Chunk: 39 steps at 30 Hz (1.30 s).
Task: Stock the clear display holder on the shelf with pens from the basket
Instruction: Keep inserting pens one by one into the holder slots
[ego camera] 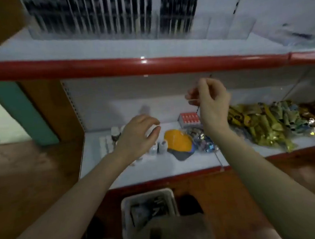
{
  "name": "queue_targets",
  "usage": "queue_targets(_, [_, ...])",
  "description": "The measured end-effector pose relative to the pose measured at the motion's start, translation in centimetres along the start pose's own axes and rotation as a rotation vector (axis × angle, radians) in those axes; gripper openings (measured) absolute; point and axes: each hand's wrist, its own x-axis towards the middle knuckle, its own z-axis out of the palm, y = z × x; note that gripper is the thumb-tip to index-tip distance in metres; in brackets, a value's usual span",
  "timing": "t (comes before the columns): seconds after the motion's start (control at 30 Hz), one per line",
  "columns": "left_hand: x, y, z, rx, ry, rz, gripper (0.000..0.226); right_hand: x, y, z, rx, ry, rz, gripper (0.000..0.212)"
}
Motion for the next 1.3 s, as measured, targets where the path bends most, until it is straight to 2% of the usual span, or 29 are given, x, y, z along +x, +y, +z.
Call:
queue_targets(0.1, [-8.4, -4.3, 3.6, -0.015, -0.245, -0.385, 0.046, -6.6, 7.9, 0.1, -0.22, -0.234, 0.15, 0.023])
queue_targets(0.2, [-15.6, -7.6, 7.3, 0.026, -0.408, -0.649, 0.033, -12.1, 16.1, -0.6, -0.412, -0.414, 0.41, 0.023])
queue_targets(0.33, [-23.1, -10.7, 12.7, 0.061, -0.656, -0.822, 0.015, -17.6, 25.9, -2.3, -0.656, -0.565, 0.694, 0.025])
queue_targets(0.43, [-27.4, -13.0, 17.3, 0.069, -0.763, -0.901, 0.018, -20.6, 31.8, -2.8, -0.785, -0.654, 0.851, 0.026])
queue_targets(0.53, [-30.5, -15.8, 21.8, 0.032, -0.826, -0.89, 0.013, -22.2, 36.5, -2.6, -0.87, -0.688, 0.93, 0.029])
queue_targets(0.57, [-31.3, -16.9, 23.1, 0.008, -0.829, -0.896, 0.021, -22.5, 37.9, -2.2, -0.902, -0.717, 0.937, 0.031])
queue_targets(0.67, [-32.6, -19.7, 26.2, -0.026, -0.802, -1.005, 0.07, -22.8, 41.0, -0.8, -1.036, -0.855, 0.933, 0.026])
queue_targets(0.73, [-32.9, -20.7, 27.5, -0.055, -0.781, -1.01, 0.085, -22.9, 42.0, 0.4, -1.042, -0.841, 0.977, 0.022])
queue_targets(0.8, [-33.0, -20.7, 28.2, -0.113, -0.751, -0.98, 0.095, -23.6, 43.0, 0.5, -1.202, -1.055, 0.851, 0.024])
queue_targets(0.87, [-32.9, -20.2, 28.3, -0.098, -0.756, -0.948, 0.099, -24.3, 44.5, 0.4, -1.04, -0.817, 1.003, 0.031])
queue_targets(0.93, [-32.5, -19.6, 28.0, -0.026, -0.85, -0.929, 0.089, -24.6, 45.6, 0.2, -1.069, -0.789, 0.928, 0.028])
queue_targets(1.03, [-31.7, -19.4, 27.6, 0.059, -0.949, -0.914, 0.073, -24.5, 46.2, -0.1, -1.063, -0.818, 0.923, 0.006])
queue_targets(1.1, [-31.4, -19.3, 27.6, 0.09, -0.978, -0.869, 0.064, -24.1, 45.9, -0.2, -0.993, -0.826, 0.924, 0.016])
queue_targets(1.3, [-30.7, -18.1, 27.4, 0.101, -1.048, -0.687, 0.026, -23.1, 43.8, -0.5, -0.883, -0.859, 0.895, 0.005])
